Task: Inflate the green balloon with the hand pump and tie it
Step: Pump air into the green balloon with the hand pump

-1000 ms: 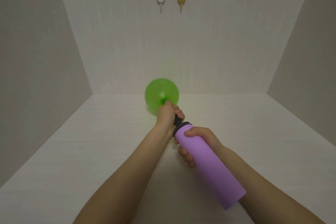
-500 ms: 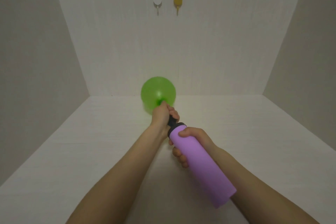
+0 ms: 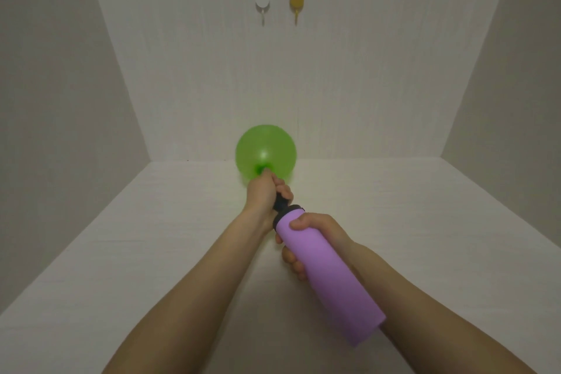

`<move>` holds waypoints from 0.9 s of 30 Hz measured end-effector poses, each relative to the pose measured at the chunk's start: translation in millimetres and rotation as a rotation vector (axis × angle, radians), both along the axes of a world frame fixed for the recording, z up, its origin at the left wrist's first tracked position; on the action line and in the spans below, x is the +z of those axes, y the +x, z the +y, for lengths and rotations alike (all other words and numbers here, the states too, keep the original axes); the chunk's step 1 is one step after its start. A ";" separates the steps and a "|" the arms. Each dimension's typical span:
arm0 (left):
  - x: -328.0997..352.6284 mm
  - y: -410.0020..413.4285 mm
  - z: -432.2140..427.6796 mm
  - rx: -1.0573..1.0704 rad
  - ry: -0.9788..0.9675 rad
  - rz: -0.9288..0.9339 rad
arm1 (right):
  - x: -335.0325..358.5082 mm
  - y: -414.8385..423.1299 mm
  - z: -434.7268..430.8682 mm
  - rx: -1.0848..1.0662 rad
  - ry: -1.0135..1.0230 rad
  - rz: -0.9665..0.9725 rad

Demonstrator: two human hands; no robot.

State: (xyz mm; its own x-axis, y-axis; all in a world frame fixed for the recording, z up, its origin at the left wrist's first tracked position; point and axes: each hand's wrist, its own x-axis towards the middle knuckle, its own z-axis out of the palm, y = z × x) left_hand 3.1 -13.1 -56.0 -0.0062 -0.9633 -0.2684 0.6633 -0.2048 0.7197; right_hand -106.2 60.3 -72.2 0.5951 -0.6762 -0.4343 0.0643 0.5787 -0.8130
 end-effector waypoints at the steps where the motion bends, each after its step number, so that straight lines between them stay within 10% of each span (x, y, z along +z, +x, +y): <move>1: 2.9 3.7 -2.6 -0.005 -0.003 0.004 | 0.8 1.1 0.2 0.004 0.001 -0.009; 27: 2.1 7.5 -9.6 0.002 0.004 0.002 | 0.8 -3.8 7.9 0.006 0.004 0.027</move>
State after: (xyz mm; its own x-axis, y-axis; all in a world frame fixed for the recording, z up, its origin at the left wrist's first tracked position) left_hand 10.5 -22.7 -53.9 -0.0048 -0.9623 -0.2720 0.6650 -0.2062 0.7178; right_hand -110.0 68.3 -71.4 0.5876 -0.6706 -0.4527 0.0389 0.5823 -0.8121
